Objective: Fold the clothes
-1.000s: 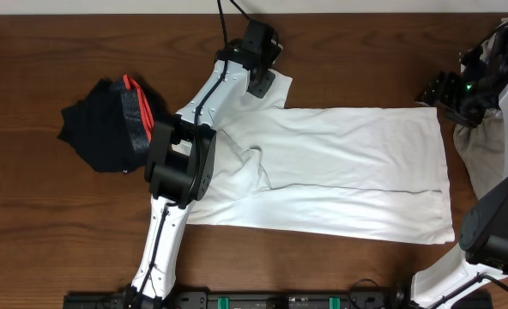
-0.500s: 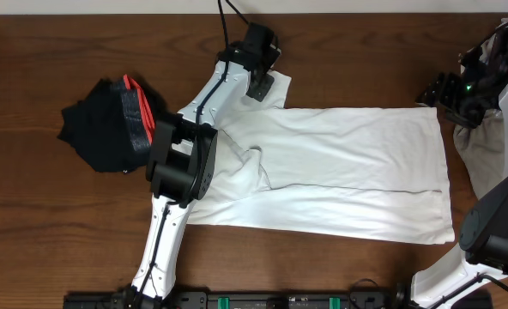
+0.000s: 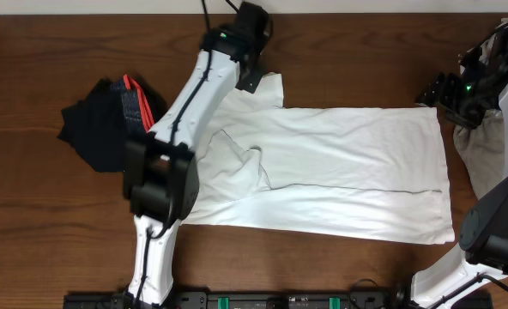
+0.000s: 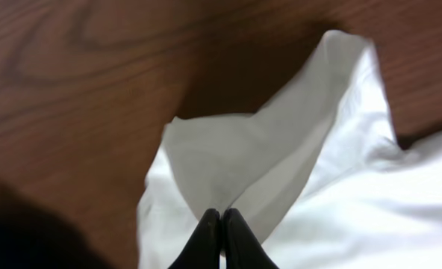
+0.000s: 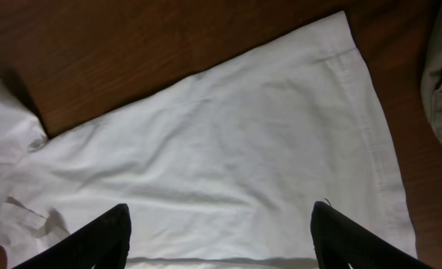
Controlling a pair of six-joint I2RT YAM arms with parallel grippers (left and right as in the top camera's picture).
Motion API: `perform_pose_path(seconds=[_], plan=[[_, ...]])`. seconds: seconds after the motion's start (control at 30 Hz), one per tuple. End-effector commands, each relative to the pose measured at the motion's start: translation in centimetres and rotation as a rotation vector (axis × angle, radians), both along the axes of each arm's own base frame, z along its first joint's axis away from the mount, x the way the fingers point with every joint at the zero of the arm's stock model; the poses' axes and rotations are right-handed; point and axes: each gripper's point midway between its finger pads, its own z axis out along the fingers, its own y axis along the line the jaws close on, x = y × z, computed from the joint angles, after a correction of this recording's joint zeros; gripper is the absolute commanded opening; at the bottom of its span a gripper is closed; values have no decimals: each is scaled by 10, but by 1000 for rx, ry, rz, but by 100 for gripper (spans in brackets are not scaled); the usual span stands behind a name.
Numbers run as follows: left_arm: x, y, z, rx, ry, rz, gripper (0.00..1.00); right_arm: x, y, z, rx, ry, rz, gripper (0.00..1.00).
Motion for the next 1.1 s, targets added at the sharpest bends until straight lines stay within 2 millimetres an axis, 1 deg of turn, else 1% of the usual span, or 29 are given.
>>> perform_pose_path(seconds=[0.0,0.1,0.17,0.27,0.33,0.43,0.57,0.7,0.8,0.97,1.07], plan=[[-13,7,16,-11,19,65,6,5,2,9,-16,-28,22,75],[-34,15,11,5,102,107,6,5,1,9,-16,-28,22,75],[-52,20,6,12,178,141,6,5,1,9,-16,-28,22,76],[-83,18,1,-13,318,152,6,5,2,9,-16,-28,22,76],[-99,20,0,-10,381,182,6,5,1,9,-17,-28,22,76],[-120,26,1,9,466,236,6,5,1,9,-17,-28,22,77],[-148,38,5,67,573,264,6,5,1,9,-17,-28,22,77],[-169,40,10,112,644,267,6,4,-1,8,-28,-25,19,78],[-177,33,11,129,658,242,6,3,-2,7,-36,-19,16,79],[-191,7,10,116,680,190,6,2,-2,7,-35,-14,17,79],[-198,-3,9,131,679,172,6,1,-1,7,-33,-11,17,80]])
